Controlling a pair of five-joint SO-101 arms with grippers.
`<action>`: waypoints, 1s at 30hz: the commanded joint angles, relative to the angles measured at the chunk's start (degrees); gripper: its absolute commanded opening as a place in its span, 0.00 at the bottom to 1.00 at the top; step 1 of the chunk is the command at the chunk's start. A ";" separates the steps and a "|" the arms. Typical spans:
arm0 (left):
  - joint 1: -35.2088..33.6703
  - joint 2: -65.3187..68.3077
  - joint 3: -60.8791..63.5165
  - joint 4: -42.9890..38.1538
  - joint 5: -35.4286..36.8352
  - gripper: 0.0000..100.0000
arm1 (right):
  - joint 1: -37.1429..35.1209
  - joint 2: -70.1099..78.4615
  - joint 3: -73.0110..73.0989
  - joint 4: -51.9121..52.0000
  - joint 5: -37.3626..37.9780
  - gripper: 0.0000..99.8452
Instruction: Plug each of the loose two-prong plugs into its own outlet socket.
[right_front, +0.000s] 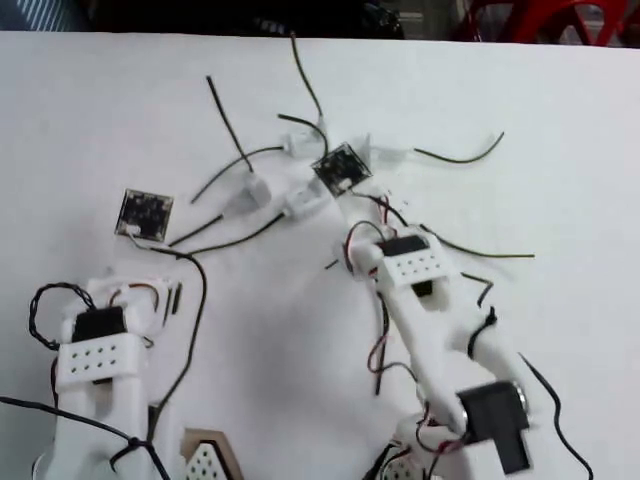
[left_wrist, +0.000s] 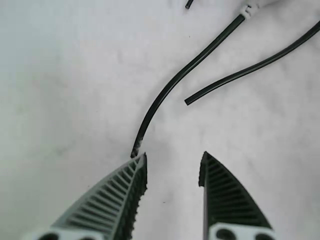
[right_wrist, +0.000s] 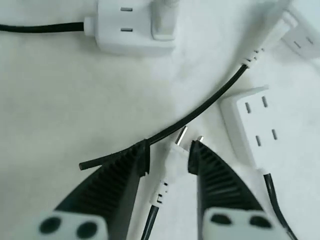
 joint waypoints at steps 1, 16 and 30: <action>-0.40 -1.27 -0.26 -1.14 -0.70 0.18 | -0.40 4.53 -5.98 -1.01 0.79 0.17; -0.40 -1.27 -0.26 -1.05 -0.70 0.18 | 5.23 19.82 -15.21 -1.01 8.88 0.14; -0.22 -1.27 -0.18 -1.14 -0.70 0.18 | 22.81 10.95 -14.68 7.96 10.90 0.02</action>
